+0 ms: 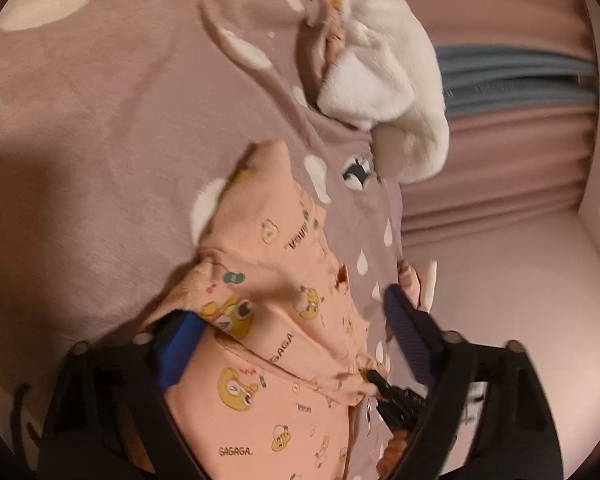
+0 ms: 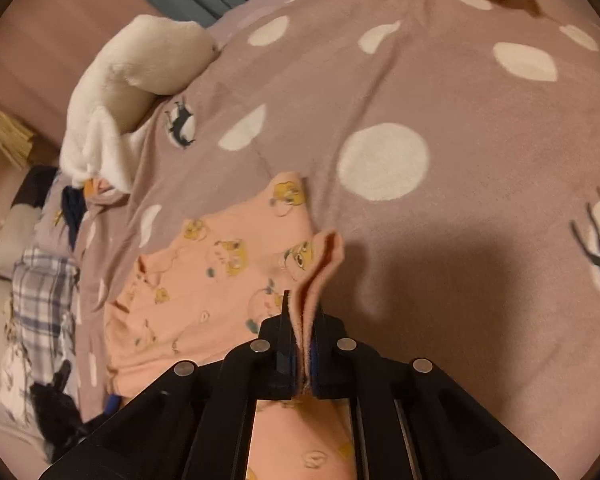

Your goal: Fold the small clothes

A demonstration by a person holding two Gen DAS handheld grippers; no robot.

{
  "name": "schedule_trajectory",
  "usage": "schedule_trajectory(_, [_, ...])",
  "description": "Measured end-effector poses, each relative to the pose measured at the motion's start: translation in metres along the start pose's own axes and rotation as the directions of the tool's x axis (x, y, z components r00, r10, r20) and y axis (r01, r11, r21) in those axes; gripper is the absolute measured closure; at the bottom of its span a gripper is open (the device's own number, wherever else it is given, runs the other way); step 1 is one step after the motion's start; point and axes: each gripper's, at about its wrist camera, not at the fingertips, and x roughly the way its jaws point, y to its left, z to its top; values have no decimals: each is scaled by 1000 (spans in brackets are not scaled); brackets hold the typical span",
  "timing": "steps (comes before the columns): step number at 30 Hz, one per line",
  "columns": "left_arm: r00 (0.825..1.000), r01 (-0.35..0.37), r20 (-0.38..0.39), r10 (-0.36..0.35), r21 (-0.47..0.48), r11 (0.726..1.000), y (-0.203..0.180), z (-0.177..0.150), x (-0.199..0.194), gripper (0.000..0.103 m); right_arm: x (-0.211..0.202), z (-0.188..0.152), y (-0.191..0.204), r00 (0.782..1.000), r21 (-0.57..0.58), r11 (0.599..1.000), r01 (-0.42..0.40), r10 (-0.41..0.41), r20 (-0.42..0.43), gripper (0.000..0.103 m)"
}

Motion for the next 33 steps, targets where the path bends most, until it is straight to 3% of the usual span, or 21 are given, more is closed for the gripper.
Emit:
schedule_trajectory(2, [998,4,57,-5,18,1000,-1,1,-8,28,-7,-2,11,1000,-50,999,-7,8,27,97])
schedule_trajectory(4, [994,-29,110,25,32,999,0,3,-17,48,-17,-2,24,997,-93,994,-59,63,41,97])
schedule_trajectory(8, [995,-10,101,12,-16,1000,17,10,-14,57,-35,6,52,983,-163,976,-143,159,88,97])
schedule_trajectory(13, [995,-14,99,12,17,1000,15,10,-15,58,-30,12,53,981,-181,976,-123,148,130,97])
schedule_trajectory(16, [995,-41,89,36,54,998,11,7,-13,58,-14,7,26,994,-127,992,2,13,113,97])
schedule_trajectory(19, [991,-109,86,101,97,989,7,3,-13,58,9,-3,-9,992,-84,988,126,-123,39,97])
schedule_trajectory(21, [986,-137,103,128,85,987,9,1,-17,61,10,-10,-17,958,-129,950,284,-275,80,100])
schedule_trajectory(22, [986,-144,99,137,65,987,13,1,-19,66,7,-13,-15,945,-160,932,324,-309,110,100])
schedule_trajectory(24, [985,-150,86,148,14,989,20,1,-24,70,0,-15,-18,923,-166,909,383,-367,118,100])
schedule_trajectory(27, [982,-178,66,177,3,984,20,-2,-32,70,-16,-15,-21,909,-140,899,414,-401,113,100])
schedule_trajectory(29, [967,-253,46,252,4,968,16,-7,-39,70,-28,-15,-23,920,-89,917,388,-378,106,100])
schedule_trajectory(30, [961,-275,38,275,0,961,15,-8,-43,69,-35,-16,-21,940,-69,940,334,-327,100,100])
schedule_trajectory(33, [933,-358,37,358,9,934,7,-10,-64,40,-40,-18,5,981,-117,977,180,-169,98,100])
